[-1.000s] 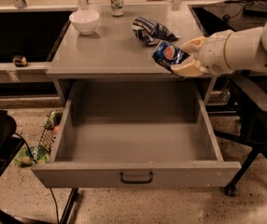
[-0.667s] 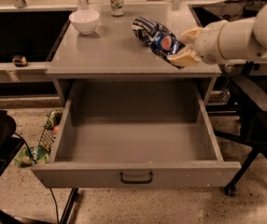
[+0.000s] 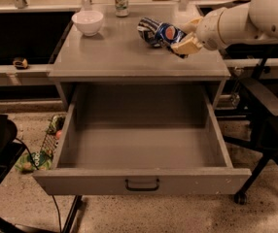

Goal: Pick pepsi can from top drawer and place on counter

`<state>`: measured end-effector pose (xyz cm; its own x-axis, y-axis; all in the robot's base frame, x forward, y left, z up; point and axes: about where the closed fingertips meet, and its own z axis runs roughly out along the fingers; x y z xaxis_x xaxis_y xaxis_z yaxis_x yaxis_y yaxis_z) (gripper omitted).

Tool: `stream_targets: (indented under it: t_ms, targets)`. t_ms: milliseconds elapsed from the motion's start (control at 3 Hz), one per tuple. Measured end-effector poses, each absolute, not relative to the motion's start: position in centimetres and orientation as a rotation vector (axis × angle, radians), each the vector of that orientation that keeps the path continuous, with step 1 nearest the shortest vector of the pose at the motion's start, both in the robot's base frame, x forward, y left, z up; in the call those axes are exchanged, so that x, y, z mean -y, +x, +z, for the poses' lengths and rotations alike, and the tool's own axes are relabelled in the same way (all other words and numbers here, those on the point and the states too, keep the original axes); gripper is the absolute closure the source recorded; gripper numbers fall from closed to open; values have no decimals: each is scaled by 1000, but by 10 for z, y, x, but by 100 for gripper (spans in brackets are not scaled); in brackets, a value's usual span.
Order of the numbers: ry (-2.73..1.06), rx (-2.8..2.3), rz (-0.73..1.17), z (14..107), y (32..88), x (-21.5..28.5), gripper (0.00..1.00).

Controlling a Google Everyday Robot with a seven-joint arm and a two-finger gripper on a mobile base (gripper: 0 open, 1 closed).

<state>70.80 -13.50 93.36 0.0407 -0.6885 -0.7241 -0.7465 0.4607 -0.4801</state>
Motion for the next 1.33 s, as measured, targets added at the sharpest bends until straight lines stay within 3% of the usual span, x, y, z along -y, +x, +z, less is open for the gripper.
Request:
stream_targets:
  t_ms: [333,667,1333]
  targets:
    - [-1247,-1705,119,919,735,134,100]
    - [-1240,-1752,188,898,755,134,82]
    - [-1224,-1836,256,869,770,141,35]
